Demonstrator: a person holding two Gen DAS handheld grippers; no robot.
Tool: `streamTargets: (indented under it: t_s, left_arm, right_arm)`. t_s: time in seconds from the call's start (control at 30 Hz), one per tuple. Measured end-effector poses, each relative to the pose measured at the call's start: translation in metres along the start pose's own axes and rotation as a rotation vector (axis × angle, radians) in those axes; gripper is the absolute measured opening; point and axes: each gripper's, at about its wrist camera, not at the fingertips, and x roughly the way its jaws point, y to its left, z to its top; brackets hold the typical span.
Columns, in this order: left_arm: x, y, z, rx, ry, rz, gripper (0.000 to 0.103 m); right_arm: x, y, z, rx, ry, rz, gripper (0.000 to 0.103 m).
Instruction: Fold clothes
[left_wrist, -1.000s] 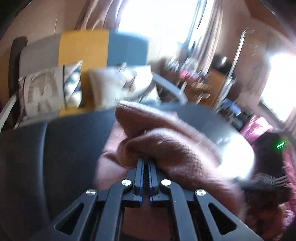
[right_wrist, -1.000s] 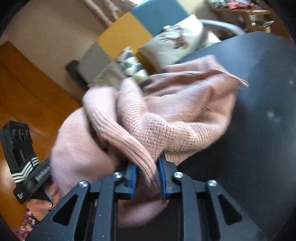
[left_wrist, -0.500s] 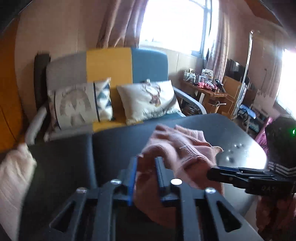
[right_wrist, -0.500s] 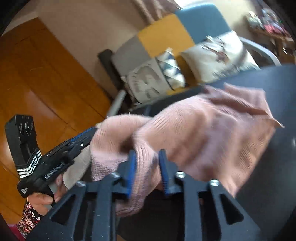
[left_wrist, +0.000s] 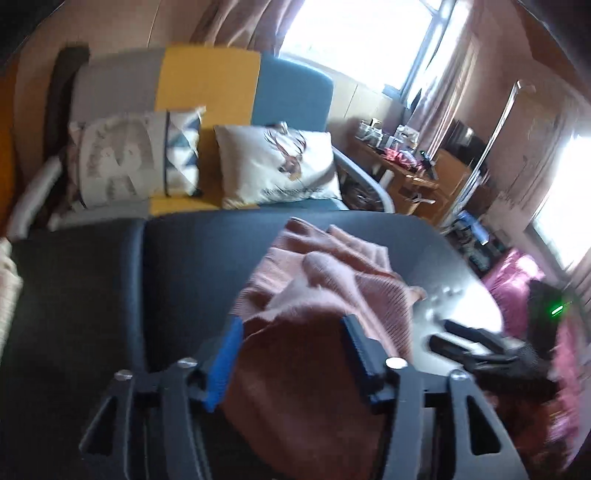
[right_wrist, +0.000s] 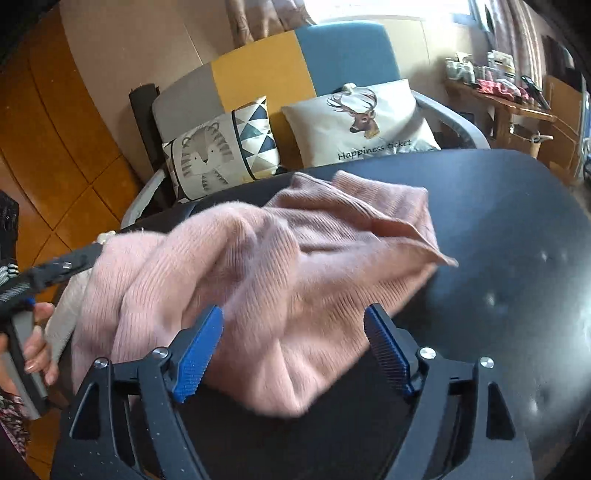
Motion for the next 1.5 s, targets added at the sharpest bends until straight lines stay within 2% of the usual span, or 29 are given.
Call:
streamTargets:
  t_s: [0.07,0.17,0.27,0.3,0.33,0.37,0.4,0.43,0.47,0.5,0.53,0.57,0.7,0.9,1.0,1.13,1.23,1.3,1.4,1.5]
  left_arm:
    - [0.016,0.0,0.007,-0.016,0.066,0.019,0.076]
    - [0.042,-0.014,0.004,0.073,0.145,0.075,0.076]
    - [0.065,-0.022,-0.007,0.103,0.203,0.083,0.076]
    - [0.073,-0.022,-0.01,0.096,0.222,0.088,0.076]
    - [0.079,-0.02,-0.014,0.085,0.238,0.098,0.076]
    - [0.084,-0.016,-0.018,0.063,0.248,0.089,0.07]
    - [0.087,-0.011,-0.022,0.03,0.252,0.061,0.056]
    - [0.087,-0.006,-0.024,-0.005,0.244,0.039,0.05]
    - [0.085,0.0,-0.026,-0.042,0.224,0.023,0.032]
    - [0.082,0.004,-0.026,-0.07,0.205,0.013,0.021]
    - [0.075,0.006,-0.024,-0.079,0.174,0.015,0.018]
    - [0.065,0.007,-0.021,-0.078,0.133,0.024,0.008]
    - [0.025,0.011,-0.008,-0.075,-0.03,0.059,0.006]
    - [-0.054,0.029,0.015,-0.133,-0.261,0.067,0.006]
    - [-0.076,0.041,0.007,-0.146,-0.302,0.082,0.006]
    - [-0.106,0.058,-0.003,-0.162,-0.356,0.101,0.006]
    - [-0.128,0.07,-0.011,-0.175,-0.397,0.115,0.006]
    - [-0.143,0.079,-0.016,-0.183,-0.424,0.125,0.006]
    - [-0.16,0.091,-0.028,-0.196,-0.45,0.138,0.006]
    - [-0.144,0.104,-0.067,-0.211,-0.4,0.183,0.006]
  right_arm:
    - [0.017,0.008,0.01,-0.03,0.008,-0.009,0.082]
    - [0.046,0.013,0.011,-0.02,0.067,-0.034,0.082]
    - [0.07,0.005,-0.003,0.075,0.145,-0.014,0.079]
    - [0.074,-0.002,-0.009,0.126,0.155,0.026,0.061]
    - [0.076,-0.009,-0.015,0.175,0.154,0.078,0.048]
    - [0.075,-0.016,-0.021,0.22,0.141,0.144,0.031]
    - [0.073,-0.02,-0.024,0.247,0.129,0.184,0.025]
    - [0.069,-0.021,-0.026,0.243,0.119,0.188,0.024]
    - [0.064,-0.021,-0.028,0.231,0.108,0.191,0.022]
    - [0.059,-0.021,-0.029,0.226,0.097,0.196,0.021]
    - [0.052,-0.022,-0.03,0.234,0.084,0.205,0.021]
    - [0.046,-0.022,-0.029,0.243,0.071,0.219,0.02]
    - [0.015,-0.019,-0.026,0.27,0.009,0.27,0.019]
    - [-0.023,-0.018,-0.024,0.293,-0.072,0.305,0.019]
    - [-0.032,-0.012,-0.019,0.263,-0.085,0.311,0.019]
    - [-0.032,0.011,-0.023,0.153,-0.024,0.305,0.017]
    - [-0.021,0.032,-0.044,0.055,0.076,0.354,0.021]
    - [-0.015,0.043,-0.058,0.006,0.122,0.337,0.028]
    - [-0.014,0.042,-0.07,0.002,0.139,0.323,0.038]
    - [-0.024,0.028,-0.071,0.025,0.113,0.294,0.047]
